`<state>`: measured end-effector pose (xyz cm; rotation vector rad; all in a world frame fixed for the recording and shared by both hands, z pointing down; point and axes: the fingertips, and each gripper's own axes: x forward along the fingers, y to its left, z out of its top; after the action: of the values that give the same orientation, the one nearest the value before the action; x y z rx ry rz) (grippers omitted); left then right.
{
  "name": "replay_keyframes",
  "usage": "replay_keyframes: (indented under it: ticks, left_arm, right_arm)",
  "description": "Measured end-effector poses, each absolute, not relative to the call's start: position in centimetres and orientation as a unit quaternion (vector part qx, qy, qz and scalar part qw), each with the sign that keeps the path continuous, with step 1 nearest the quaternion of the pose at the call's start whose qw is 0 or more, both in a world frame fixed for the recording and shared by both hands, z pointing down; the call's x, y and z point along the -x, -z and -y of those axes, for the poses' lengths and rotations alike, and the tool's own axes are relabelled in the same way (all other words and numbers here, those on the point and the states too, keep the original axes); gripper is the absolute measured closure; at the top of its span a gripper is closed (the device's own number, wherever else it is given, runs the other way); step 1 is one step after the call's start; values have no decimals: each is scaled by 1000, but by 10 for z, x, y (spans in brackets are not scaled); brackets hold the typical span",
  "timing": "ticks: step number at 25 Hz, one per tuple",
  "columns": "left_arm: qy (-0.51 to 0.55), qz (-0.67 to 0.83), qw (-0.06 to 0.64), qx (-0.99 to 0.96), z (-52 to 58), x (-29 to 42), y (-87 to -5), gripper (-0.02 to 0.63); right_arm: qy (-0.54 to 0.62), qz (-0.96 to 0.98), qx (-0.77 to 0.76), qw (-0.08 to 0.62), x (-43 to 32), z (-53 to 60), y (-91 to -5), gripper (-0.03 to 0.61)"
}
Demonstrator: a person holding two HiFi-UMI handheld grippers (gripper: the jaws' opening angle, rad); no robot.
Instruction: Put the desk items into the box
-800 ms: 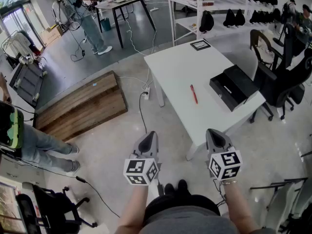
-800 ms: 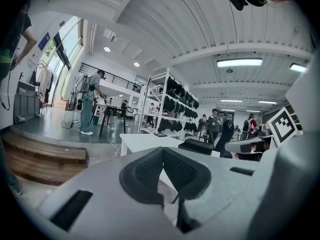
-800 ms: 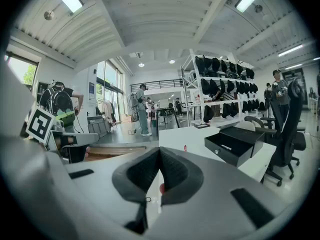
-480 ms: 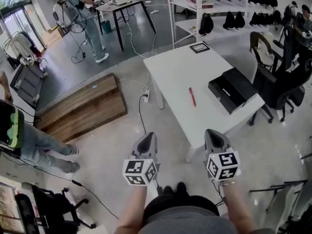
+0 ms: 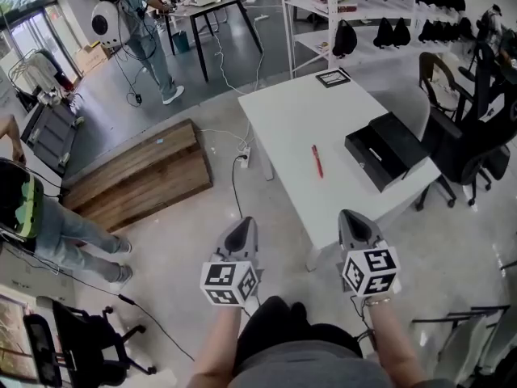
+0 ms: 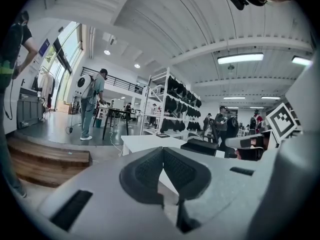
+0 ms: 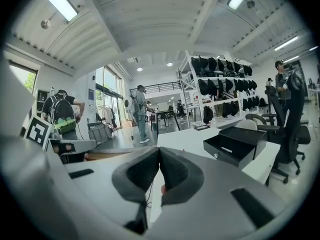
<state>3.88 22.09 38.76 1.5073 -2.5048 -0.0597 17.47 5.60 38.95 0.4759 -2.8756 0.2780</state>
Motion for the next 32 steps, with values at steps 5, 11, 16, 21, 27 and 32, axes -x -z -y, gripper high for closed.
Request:
replay_keyframes:
  ticks: [5, 11, 16, 21, 27, 32]
  left_arm:
    - [13, 854, 113, -508, -215, -33, -392, 607]
    - [7, 854, 111, -508, -205, -15, -393, 607]
    - [6, 850, 120, -513, -193, 1, -402, 607]
    - [10, 847, 125, -516, -177, 29, -410, 607]
    - [15, 848, 133, -513, -155, 77, -417, 607]
    - [13, 841, 139, -522, -134, 118, -422, 607]
  right_arm:
    - [-102, 978, -144, 108, -165, -53, -394, 547]
    - [-95, 980, -134, 109, -150, -48, -392, 492]
    - [-95, 978, -140, 120, -136, -37, -400, 466]
    - [-95, 975, -153, 130, -112, -20, -408, 433]
    - [-97, 972, -164, 139, -76, 1, -411, 426]
    - [-97, 967, -179, 156, -42, 23, -415, 425]
